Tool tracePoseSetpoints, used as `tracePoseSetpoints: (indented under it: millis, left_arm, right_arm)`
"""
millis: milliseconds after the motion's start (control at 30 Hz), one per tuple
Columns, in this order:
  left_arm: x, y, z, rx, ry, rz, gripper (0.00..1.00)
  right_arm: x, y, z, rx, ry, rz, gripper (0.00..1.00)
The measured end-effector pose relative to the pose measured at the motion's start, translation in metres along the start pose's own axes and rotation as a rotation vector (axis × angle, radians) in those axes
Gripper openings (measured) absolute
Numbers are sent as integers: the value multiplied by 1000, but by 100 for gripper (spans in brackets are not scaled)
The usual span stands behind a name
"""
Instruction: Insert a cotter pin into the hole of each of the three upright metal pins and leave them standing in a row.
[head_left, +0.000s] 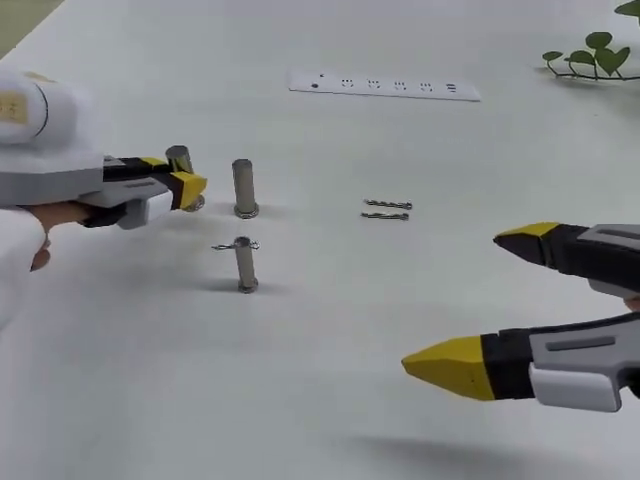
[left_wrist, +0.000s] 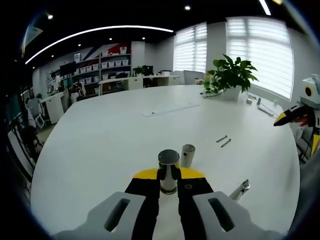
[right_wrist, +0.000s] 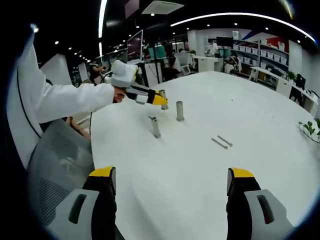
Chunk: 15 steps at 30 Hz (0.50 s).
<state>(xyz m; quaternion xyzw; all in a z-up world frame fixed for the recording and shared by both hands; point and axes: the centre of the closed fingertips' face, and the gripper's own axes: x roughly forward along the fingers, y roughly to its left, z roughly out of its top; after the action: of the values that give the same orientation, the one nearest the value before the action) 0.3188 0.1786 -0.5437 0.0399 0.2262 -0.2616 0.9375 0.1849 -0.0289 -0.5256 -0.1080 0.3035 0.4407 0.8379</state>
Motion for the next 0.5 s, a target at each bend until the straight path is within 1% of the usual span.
tracePoseSetpoints:
  millis: [100,133,167,200,233,267,367,467,500]
  left_arm:
    - [-10,-8,9,-11,-14,-6,9]
    - [-13,-15,16,-42,-47,-31,9]
    - [-15,-20,18,-69,-61,-49,9]
    - [-19,-23,21,-76,-67,-51,9]
    - [-21,-25,22,-63,-64,-51,9]
    - [-24,-31,24,-53,-65,-54,9]
    - [-31,-41,29,-48,-72,-62,9]
    - [-37,-52,33,-31,-77,-71,9]
    - [-39,-57,34,-21,-76,-76,9]
  right_arm:
    - [-1,1,2,-8,-7,3,90]
    - [-2,2,3,-11,-11,4,90]
    - [-2,2,4,-12,-16,5,90]
    - [-3,3,5,-11,-24,6,90]
    - [-4,3,7,-14,-37,1,90]
    - [-5,3,7,-17,-40,0,90]
    - [-8,6,8,-21,-46,3,90]
    - [-11,7,9,-28,-58,-1,90]
    - [-13,7,10,-26,-62,-2,90]
